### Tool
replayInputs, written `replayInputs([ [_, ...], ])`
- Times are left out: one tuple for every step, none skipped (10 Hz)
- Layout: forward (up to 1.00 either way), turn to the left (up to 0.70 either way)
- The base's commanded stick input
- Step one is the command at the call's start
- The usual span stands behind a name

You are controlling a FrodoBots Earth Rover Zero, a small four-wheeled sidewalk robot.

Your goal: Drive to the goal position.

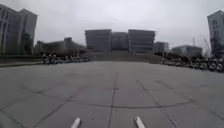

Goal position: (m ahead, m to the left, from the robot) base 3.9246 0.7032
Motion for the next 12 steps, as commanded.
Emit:
replayInputs([
  [0.66, 0.0],
  [0.74, 0.0],
  [0.82, 0.0],
  [0.91, 0.0],
  [0.99, 0.0],
  [1.0, -0.03],
  [1.0, -0.16],
  [1.0, -0.38],
  [1.0, -0.4],
  [1.0, -0.4],
  [1.0, -0.4],
  [1.0, -0.4],
])
